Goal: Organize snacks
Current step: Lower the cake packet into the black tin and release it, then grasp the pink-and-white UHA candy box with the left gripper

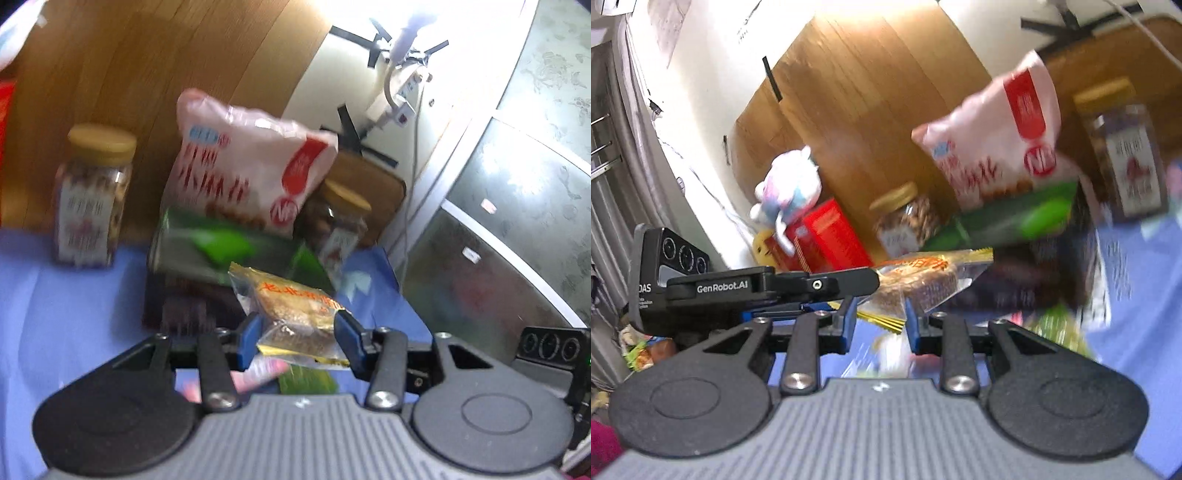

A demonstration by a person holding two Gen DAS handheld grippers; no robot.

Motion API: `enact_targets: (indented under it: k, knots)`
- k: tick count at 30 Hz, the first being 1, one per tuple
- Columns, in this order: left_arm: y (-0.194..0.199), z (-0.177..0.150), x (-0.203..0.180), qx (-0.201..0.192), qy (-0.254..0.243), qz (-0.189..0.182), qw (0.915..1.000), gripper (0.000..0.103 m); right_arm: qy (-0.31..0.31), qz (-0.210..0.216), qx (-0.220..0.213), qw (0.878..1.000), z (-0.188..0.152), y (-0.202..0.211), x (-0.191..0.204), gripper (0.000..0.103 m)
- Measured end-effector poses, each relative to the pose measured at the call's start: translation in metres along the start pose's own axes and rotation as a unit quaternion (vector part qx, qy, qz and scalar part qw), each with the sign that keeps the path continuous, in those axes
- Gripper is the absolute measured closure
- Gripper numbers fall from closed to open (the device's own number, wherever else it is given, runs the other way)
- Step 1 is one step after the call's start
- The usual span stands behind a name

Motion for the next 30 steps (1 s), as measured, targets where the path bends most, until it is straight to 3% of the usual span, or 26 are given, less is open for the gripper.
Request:
enact_targets:
  k: [5,12,15,19,23,25,30]
  knots:
    - [-0.037,0.039,0.022,-0.003,0.014,0.014,0.9998,0.059,0.011,-0.031,-0.004,0.999,0.036,-0.032,-0.027,0.072]
    - [-0.079,0.05,0.055,0.014,0.035,0.058,0.9977,0.06,0.016,-0.067,0.014,0.998,0.052,-0.075,-0.068,0.068]
    - [-0.081,0.043,0.058,0.011,0.031,0.078,0.9964,0.05,0.039,-0.111,-0.004,0.993,0.052,-0.077,-0.073,0.064]
    - [-0.063,0.032,0.051,-0.006,0.008,0.078,0.9969,0.049,0.019,-0.104,-0.029,0.994,0.049,-0.057,-0.076,0.058]
    - [-0.033,0.011,0.048,-0.013,0.02,0.044,0.9987,0.049,-0.015,-0.08,-0.041,0.996,0.033,-0.029,-0.077,0.058]
    - [-0.031,0.0,0.049,-0.001,0.034,0.039,0.9986,0.048,-0.025,-0.07,-0.02,0.997,0.02,-0.031,-0.078,0.059]
    - [-0.048,-0.033,0.046,0.056,0.063,0.036,0.9958,0.048,-0.041,-0.1,0.052,0.993,-0.004,-0.066,-0.087,0.06]
Point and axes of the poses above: each gripper's, at about its wrist camera, not at the fingertips, and y roughly against the way its jaws point, x to its left, z to its top, the point moved 8 cm from there along -y, roughly the way its jaws point, and after that the axes turned 11 degrees about x, right-handed, at the moved point
